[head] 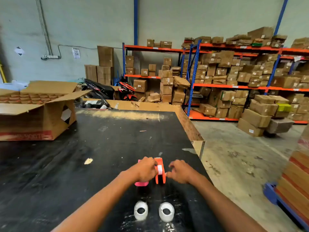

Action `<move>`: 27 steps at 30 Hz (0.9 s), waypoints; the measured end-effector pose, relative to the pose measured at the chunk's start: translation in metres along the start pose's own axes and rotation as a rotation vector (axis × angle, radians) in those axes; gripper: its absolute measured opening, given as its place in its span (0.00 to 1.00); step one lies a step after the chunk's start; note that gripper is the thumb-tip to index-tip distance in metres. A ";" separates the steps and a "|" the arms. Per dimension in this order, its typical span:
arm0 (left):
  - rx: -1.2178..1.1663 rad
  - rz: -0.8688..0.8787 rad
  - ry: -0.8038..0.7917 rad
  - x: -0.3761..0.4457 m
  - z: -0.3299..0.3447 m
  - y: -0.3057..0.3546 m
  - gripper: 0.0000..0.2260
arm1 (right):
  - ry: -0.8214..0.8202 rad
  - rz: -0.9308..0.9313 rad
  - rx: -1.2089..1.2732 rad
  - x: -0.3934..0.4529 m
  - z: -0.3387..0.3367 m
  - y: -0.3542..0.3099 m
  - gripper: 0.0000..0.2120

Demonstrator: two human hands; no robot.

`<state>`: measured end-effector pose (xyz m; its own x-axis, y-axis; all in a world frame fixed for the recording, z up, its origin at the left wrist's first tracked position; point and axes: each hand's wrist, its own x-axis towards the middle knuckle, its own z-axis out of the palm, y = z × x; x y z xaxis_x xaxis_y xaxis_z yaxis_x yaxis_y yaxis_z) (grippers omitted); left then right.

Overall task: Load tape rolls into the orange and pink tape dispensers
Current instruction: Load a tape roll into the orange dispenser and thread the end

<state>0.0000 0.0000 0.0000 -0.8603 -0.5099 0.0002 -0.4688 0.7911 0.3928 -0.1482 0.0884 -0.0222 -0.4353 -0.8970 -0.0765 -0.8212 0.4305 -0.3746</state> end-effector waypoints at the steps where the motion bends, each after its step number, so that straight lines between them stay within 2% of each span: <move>1: -0.002 0.001 -0.015 0.002 0.006 0.002 0.10 | -0.006 0.000 0.036 0.000 0.008 0.002 0.16; 4: -0.058 -0.082 0.014 0.004 0.015 0.010 0.11 | 0.052 0.027 0.098 -0.005 0.026 -0.004 0.14; 7: -0.166 -0.150 0.055 0.010 0.027 0.012 0.13 | 0.180 0.040 0.160 -0.008 0.039 -0.005 0.12; 10: -0.478 -0.255 0.176 0.011 0.031 0.014 0.18 | 0.279 0.002 0.248 -0.016 0.036 -0.007 0.14; 13: -0.813 -0.365 0.224 0.013 0.026 0.017 0.21 | 0.374 -0.110 0.185 -0.025 0.028 -0.010 0.15; 15: -0.950 -0.346 0.266 0.013 0.023 0.017 0.17 | 0.391 -0.151 0.246 -0.029 0.022 -0.009 0.13; 17: -0.992 -0.295 0.293 0.009 0.020 0.017 0.15 | 0.344 -0.135 0.478 -0.030 0.018 -0.011 0.12; 22: -1.022 -0.098 0.199 -0.004 0.013 0.015 0.13 | 0.211 -0.143 0.879 -0.023 0.013 -0.018 0.08; 24: -1.005 -0.062 0.202 -0.010 0.009 0.012 0.13 | 0.152 -0.179 0.975 -0.022 0.016 -0.021 0.08; 27: -0.998 -0.091 0.233 -0.013 0.003 0.009 0.12 | 0.180 -0.184 1.038 -0.018 0.020 -0.026 0.12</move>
<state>0.0067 0.0152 0.0008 -0.7197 -0.6909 0.0685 -0.0589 0.1591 0.9855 -0.1115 0.0916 -0.0292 -0.4546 -0.8748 0.1675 -0.2011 -0.0823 -0.9761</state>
